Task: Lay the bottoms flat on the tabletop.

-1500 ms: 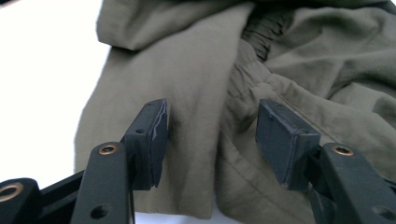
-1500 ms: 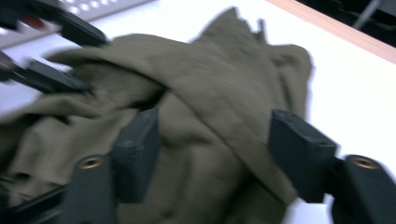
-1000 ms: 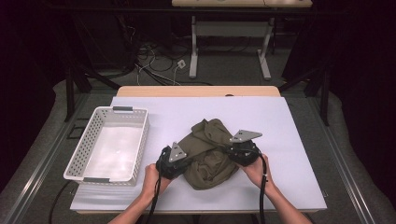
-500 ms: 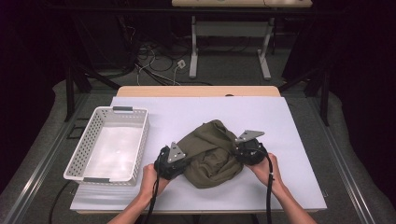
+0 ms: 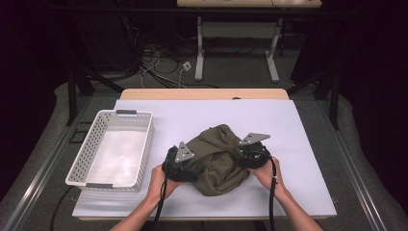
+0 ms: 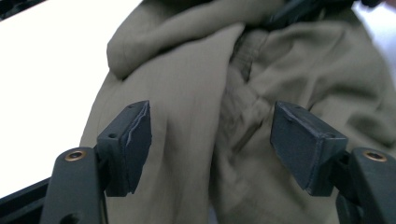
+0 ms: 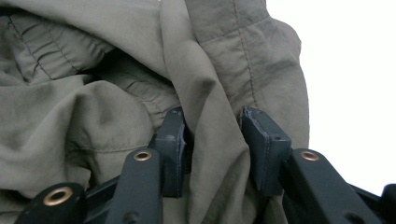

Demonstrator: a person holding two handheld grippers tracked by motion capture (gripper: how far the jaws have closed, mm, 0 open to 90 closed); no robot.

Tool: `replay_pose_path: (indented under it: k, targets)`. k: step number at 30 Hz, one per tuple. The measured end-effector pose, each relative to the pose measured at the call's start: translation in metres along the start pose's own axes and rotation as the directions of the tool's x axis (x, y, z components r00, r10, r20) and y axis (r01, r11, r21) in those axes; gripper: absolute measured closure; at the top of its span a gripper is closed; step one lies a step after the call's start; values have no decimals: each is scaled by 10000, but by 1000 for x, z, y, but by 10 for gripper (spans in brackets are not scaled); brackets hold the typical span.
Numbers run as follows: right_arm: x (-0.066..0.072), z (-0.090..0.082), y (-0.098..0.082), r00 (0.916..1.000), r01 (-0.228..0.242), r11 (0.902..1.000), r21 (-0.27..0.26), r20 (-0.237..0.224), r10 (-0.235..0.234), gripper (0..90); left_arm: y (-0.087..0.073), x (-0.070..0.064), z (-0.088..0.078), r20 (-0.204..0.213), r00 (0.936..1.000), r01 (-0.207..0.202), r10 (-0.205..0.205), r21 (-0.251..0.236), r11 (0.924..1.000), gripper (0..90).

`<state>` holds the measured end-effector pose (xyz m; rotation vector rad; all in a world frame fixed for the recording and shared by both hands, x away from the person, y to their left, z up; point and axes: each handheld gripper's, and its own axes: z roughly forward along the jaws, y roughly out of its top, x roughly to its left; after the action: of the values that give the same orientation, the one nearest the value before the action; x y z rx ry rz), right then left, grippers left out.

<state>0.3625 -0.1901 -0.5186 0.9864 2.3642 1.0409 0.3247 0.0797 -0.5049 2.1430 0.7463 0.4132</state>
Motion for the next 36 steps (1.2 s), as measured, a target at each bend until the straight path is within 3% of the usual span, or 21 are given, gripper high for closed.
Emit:
replay_pose_path:
  k: [5,9,11,17,19,21,23,28,32,36]
  targets:
    - [2,-5,3,9997,105,9998,183,238,-110,569,16,-3,7,143,9994,-317,308,652,9974,278]
    - [1,-10,12,9983,184,9998,116,545,-190,535,20,0,14,45,9998,-203,200,1029,9945,289]
    - [3,-8,18,9981,282,9988,404,532,-303,536,18,1,19,99,9999,-116,105,1121,9936,309]
    - [6,17,24,9968,603,9945,859,472,-646,735,7,-3,32,-296,9968,-705,745,1189,9904,432]
    - [5,21,20,9960,650,9940,875,551,-700,793,4,-5,36,-453,9912,-1171,1240,1331,9842,498]
    - [4,23,17,9980,419,9944,970,441,-464,849,2,-7,37,-587,9836,-1612,1706,1391,9771,559]
    - [5,24,16,9980,352,9948,950,494,-401,869,2,-6,35,-595,9798,-1808,1908,1431,9731,613]
    - [3,12,18,9967,463,9960,768,628,-512,880,5,-2,31,-402,9880,-1438,1489,1097,9835,716]
    - [-1,-6,18,9963,238,9984,509,813,-279,885,11,7,26,-290,9946,-969,993,756,9924,733]
    - [-5,-25,15,9948,-45,9995,303,1020,14,884,15,13,20,-539,9957,-733,754,399,9965,728]
